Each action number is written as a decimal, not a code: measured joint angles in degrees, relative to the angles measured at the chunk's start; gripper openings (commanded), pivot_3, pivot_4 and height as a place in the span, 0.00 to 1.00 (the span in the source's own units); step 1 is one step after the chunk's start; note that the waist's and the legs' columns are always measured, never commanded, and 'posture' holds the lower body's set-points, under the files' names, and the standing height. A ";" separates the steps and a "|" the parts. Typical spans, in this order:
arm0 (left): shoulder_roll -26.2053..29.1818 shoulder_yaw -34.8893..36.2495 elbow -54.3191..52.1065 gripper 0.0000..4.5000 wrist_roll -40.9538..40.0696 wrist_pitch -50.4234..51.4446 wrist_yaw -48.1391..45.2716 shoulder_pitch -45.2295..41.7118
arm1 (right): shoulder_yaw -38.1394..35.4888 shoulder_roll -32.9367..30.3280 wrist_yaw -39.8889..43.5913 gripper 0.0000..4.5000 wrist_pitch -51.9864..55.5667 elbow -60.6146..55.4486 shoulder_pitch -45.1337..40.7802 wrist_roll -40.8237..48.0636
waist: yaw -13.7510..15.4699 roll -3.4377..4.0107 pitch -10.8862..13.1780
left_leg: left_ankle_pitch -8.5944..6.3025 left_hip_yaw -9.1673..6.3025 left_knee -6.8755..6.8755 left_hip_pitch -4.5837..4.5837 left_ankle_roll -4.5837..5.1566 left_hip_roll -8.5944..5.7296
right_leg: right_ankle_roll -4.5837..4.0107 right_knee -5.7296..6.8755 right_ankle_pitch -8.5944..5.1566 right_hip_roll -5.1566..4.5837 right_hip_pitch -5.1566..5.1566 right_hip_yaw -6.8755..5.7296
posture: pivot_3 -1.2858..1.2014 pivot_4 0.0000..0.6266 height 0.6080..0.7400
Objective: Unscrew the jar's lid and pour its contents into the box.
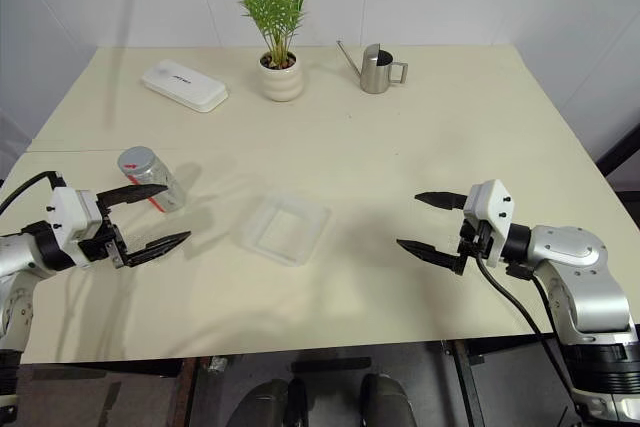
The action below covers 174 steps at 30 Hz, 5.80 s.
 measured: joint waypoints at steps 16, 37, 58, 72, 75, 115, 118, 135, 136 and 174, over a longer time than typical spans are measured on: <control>-23.69 8.74 -18.01 0.99 8.03 10.62 39.65 15.27 | 6.67 8.65 0.34 1.00 2.05 1.11 -13.31 1.77 | 0.79 -0.01 0.00 | -0.06 -0.07 0.16 0.08 -0.28 0.02 | -0.10 0.00 0.17 -0.07 0.02 0.10 | 0.52 0.24 1.00; -25.60 0.14 -1.37 0.99 16.43 9.87 50.46 -6.35 | 12.51 18.67 -11.61 1.00 12.47 -7.53 -21.98 3.38 | 1.28 -0.10 -0.06 | 0.06 0.08 0.12 -0.03 0.10 0.01 | -0.07 0.08 0.22 0.09 -0.05 -0.28 | 0.52 0.24 1.00; -23.21 -3.14 13.65 0.43 19.15 3.62 49.51 -15.89 | 12.40 18.90 -14.55 1.00 12.47 -9.19 -21.85 3.34 | 1.24 -0.11 -0.06 | 0.17 0.14 0.11 -0.03 0.11 0.00 | -0.01 0.09 0.25 0.09 -0.08 -0.31 | 0.52 0.24 1.00; -16.63 -5.40 -0.17 0.43 2.99 12.54 27.24 -18.49 | 12.51 20.02 -19.01 1.00 20.40 -8.16 -28.42 3.93 | 0.68 -0.10 -0.06 | 0.19 0.16 0.12 -0.02 0.08 0.02 | -0.01 0.12 0.25 0.10 -0.11 -0.21 | 0.52 0.24 1.00; -13.06 -8.41 -4.29 0.43 -0.85 17.76 19.20 -18.88 | 14.11 23.29 -23.23 1.00 27.33 -6.61 -35.47 3.94 | -0.21 -0.10 -0.06 | 0.23 0.18 0.10 -0.01 0.04 0.02 | -0.02 0.25 0.24 0.12 -0.15 -0.17 | 0.52 0.24 1.00; -13.53 -13.29 -10.25 0.43 -11.54 29.37 2.77 -20.57 | 21.58 26.56 -12.93 0.56 28.38 -0.84 -40.11 1.94 | -0.22 -0.10 -0.06 | 0.21 0.18 0.07 -0.07 0.07 0.00 | -0.03 0.24 0.24 0.49 -0.22 -0.02 | 0.52 0.24 1.00; -10.12 -15.37 -10.68 0.43 -11.96 30.92 -4.17 -22.90 | 22.99 22.62 -1.04 0.56 26.01 3.35 -44.21 3.35 | -0.25 -0.06 -0.03 | 0.22 0.28 0.09 -0.06 0.07 0.06 | -0.03 0.14 0.24 0.63 -0.22 -0.07 | 0.52 0.24 1.00; -11.91 -17.61 -9.15 0.43 -12.48 30.30 -10.31 -24.91 | 23.46 19.77 10.61 0.94 25.47 9.97 -49.55 3.74 | -0.18 -0.06 -0.03 | 0.22 0.29 0.12 -0.06 0.05 0.15 | -0.03 0.10 0.24 0.65 -0.22 0.06 | 0.52 0.24 1.00; -11.90 -17.32 -9.13 0.43 -12.49 30.43 -9.89 -24.85 | 22.86 19.83 9.46 0.99 25.32 9.97 -49.28 3.68 | -0.18 -0.06 -0.03 | 0.22 0.29 0.13 -0.06 0.05 0.15 | -0.03 0.11 0.24 0.65 -0.22 0.07 | 0.52 0.24 1.00; -13.43 -13.58 -8.14 0.43 -11.59 32.32 0.09 -23.42 | 20.28 21.66 -2.95 0.99 22.89 8.29 -45.69 0.15 | -0.16 -0.06 -0.03 | 0.21 0.30 0.10 -0.07 0.04 0.14 | -0.03 0.09 0.24 0.69 -0.22 0.06 | 0.52 0.24 1.00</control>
